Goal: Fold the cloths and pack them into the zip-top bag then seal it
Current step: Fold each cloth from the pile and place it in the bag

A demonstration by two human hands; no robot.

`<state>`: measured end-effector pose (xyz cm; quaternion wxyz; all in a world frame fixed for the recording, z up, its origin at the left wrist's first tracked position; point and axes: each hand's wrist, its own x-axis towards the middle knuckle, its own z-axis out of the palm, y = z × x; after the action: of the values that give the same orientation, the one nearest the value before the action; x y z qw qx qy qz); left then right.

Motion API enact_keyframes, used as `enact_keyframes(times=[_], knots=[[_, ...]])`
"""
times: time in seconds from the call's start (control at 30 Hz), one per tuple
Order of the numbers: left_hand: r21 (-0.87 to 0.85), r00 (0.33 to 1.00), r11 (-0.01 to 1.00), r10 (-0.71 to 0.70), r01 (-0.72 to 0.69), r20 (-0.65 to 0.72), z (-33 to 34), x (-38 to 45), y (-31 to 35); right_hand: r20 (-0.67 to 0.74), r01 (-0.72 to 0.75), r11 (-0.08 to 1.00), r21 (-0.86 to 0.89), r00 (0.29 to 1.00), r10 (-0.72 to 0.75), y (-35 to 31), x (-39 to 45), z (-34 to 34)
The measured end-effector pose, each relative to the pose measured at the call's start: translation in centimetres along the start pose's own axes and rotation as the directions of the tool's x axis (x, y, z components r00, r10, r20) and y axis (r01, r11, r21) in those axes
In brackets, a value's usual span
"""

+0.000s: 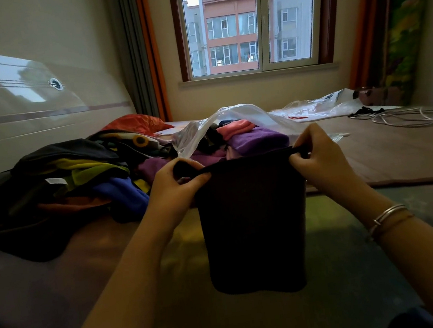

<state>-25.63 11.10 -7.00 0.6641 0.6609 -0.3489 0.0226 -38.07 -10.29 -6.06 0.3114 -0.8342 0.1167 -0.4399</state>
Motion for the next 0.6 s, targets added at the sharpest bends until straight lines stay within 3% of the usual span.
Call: enact_keyframes(times=[0.13, 0.23, 0.3, 0.47, 0.6], knots=[[-0.213, 0.993, 0.972, -0.114, 0.103, -0.042, 0.2, 0.5, -0.3, 0.131, -0.186, 0.955, 0.231, 0.979, 0.159, -0.4, 0.0, 0.3], [-0.322, 0.989, 0.938, -0.144, 0.125, -0.033, 0.6, 0.8, -0.3, 0.402, -0.381, 0.894, 0.235, 0.876, 0.267, -0.4, -0.7, 0.9], [-0.328, 0.988, 0.938, -0.139, 0.110, -0.068, 0.7, 0.9, -0.1, 0.480, -0.471, 0.846, 0.252, 0.819, 0.313, -0.2, -1.0, 1.3], [-0.040, 0.962, 0.996, -0.092, 0.084, -0.256, 0.4, 1.3, -0.7, 0.577, -0.628, 0.548, 0.552, 0.763, 0.293, -0.3, -1.0, 1.1], [0.124, 0.954, 0.984, -0.089, 0.129, -0.288, 0.6, 1.0, -1.3, 0.588, -0.642, 0.464, 0.610, 0.759, 0.278, -1.0, -1.0, 0.8]])
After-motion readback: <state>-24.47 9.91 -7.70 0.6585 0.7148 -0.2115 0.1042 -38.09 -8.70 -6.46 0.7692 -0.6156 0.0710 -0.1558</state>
